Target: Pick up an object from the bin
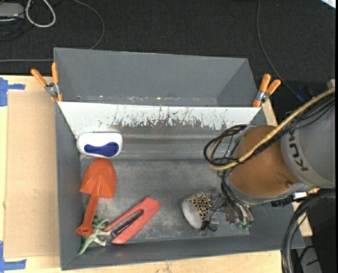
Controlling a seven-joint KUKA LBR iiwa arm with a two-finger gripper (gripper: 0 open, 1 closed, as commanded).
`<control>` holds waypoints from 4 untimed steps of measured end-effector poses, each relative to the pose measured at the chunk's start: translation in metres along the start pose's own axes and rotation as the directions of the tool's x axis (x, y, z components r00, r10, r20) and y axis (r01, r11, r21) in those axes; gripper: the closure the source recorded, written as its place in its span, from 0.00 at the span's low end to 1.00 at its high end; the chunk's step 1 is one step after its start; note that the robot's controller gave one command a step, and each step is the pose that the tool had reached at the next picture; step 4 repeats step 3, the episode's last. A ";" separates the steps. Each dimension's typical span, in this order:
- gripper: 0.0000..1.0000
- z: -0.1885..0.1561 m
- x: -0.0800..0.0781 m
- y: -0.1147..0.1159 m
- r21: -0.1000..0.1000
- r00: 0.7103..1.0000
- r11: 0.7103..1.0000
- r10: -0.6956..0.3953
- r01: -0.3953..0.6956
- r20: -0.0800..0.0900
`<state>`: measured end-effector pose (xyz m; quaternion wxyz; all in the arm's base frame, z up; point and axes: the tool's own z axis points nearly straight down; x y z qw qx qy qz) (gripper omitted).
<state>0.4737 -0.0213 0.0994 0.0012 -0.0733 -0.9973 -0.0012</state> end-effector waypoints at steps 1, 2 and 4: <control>1.00 -0.015 0.000 0.000 0.000 1.000 1.000 -0.002 0.002 -0.001; 1.00 -0.021 0.000 0.000 -0.001 1.000 1.000 -0.004 0.004 0.001; 1.00 -0.041 0.001 0.000 -0.001 1.000 1.000 -0.006 0.006 -0.005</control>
Offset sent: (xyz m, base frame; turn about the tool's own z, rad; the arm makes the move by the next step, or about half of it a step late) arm 0.0005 -0.0001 0.0220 -0.0012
